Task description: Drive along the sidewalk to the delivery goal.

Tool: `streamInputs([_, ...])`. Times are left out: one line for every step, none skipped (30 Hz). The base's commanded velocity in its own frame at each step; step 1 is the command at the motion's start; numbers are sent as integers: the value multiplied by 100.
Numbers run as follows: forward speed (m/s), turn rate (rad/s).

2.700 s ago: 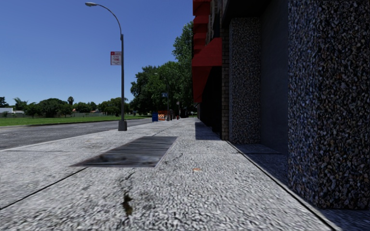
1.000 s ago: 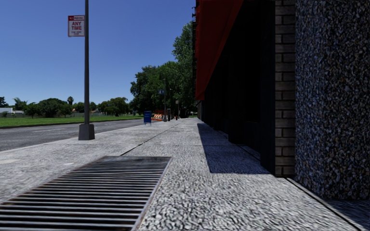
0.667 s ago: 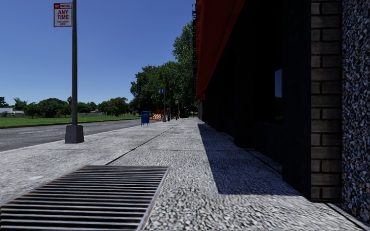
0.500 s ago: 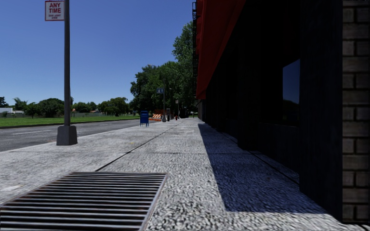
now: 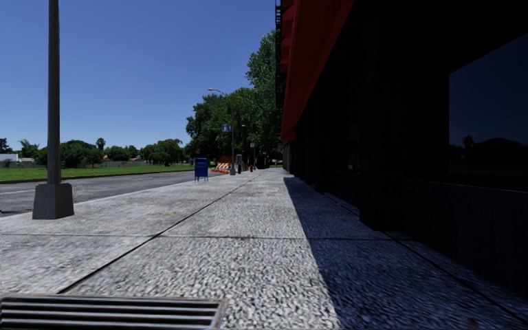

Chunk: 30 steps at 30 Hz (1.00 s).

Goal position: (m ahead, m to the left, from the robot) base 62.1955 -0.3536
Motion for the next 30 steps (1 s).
streamInputs([200,0])
streamInputs([200,0])
streamInputs([200,0])
streamInputs([200,0])
streamInputs([200,0])
streamInputs([200,0])
streamInputs([200,0])
streamInputs([200,0])
streamInputs([200,0])
streamInputs([200,0])
streamInputs([200,0])
streamInputs([200,0])
streamInputs([200,0])
streamInputs([200,0])
streamInputs([200,0])
streamInputs([200,0])
streamInputs([200,-2])
streamInputs([200,-2])
streamInputs([200,-5])
streamInputs([200,-13])
streamInputs([200,-22])
streamInputs([200,-22])
streamInputs([200,-25])
streamInputs([200,-15])
streamInputs([200,-15])
streamInputs([200,0])
streamInputs([200,0])
streamInputs([200,0])
streamInputs([200,0])
streamInputs([200,0])
